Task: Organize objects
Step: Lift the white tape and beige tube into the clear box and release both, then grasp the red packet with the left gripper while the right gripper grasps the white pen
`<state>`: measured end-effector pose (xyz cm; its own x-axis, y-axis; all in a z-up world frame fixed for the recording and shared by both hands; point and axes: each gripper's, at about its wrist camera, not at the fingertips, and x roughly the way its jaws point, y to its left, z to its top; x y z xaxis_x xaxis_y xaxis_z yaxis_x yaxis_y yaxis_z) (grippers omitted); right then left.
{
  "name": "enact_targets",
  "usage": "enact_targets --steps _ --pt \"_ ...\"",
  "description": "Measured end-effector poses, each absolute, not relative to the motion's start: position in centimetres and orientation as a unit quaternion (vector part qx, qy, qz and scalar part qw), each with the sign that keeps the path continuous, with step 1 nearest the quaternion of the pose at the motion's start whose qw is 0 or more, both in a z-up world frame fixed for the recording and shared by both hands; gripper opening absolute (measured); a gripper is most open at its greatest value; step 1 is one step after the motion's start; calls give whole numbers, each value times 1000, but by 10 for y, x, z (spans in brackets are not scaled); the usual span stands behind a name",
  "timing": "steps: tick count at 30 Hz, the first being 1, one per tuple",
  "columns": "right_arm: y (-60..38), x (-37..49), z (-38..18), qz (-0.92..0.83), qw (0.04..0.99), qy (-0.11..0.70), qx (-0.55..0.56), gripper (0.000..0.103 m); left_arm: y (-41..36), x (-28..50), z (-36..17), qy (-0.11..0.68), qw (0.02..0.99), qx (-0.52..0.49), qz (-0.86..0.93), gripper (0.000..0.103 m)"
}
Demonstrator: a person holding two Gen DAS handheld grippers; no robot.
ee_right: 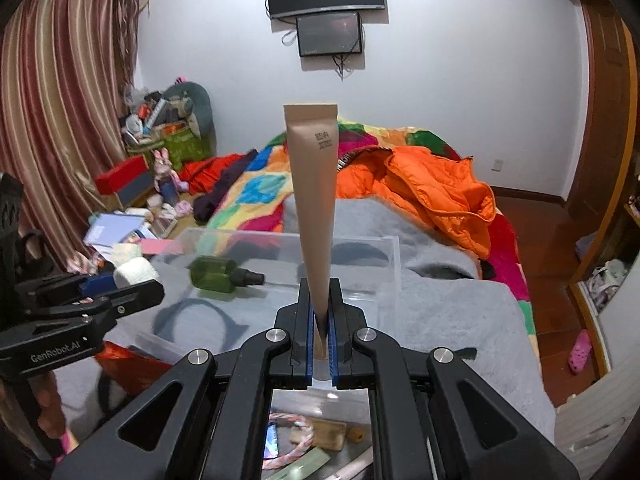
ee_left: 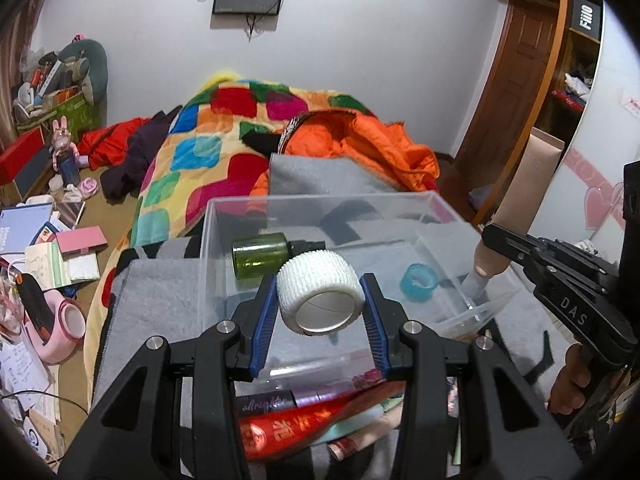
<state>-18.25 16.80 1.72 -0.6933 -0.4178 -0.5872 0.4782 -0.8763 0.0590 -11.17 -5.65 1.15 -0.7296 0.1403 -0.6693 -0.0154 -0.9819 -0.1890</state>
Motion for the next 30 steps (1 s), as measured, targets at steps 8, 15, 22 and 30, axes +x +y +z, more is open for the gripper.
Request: enact_targets --steps 8,15,22,30 --pt "153 -199 -6 -907 241 76 338 5 -57 -129 -4 -86 50 -389 916 41" --pt "136 -202 -17 -897 252 95 350 5 -55 -137 -10 -86 56 -398 911 41" --pt "131 -201 -21 -882 279 92 368 10 -52 -134 -6 -91 66 -395 912 58" --pt "137 -196 -12 -889 276 83 356 43 -53 -117 10 -93 63 -374 921 73"
